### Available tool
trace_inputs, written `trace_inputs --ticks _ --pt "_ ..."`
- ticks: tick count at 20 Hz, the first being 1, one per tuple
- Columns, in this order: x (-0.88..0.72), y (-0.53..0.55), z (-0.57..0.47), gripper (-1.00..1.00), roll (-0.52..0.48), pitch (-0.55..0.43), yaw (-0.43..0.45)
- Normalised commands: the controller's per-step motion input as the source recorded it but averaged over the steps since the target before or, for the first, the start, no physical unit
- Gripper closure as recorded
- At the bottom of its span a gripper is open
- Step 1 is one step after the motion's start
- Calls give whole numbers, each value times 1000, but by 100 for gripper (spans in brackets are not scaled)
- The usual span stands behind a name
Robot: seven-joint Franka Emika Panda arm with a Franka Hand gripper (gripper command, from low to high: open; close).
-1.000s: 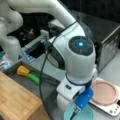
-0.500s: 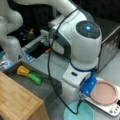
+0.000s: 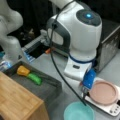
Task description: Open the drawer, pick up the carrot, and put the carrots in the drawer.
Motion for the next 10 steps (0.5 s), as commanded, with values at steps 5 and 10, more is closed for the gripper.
trace_inputs --ticks 5,10 --pt "-259 -127 228 100 -213 -17 399" --pt "-175 50 -33 100 -200 -113 264"
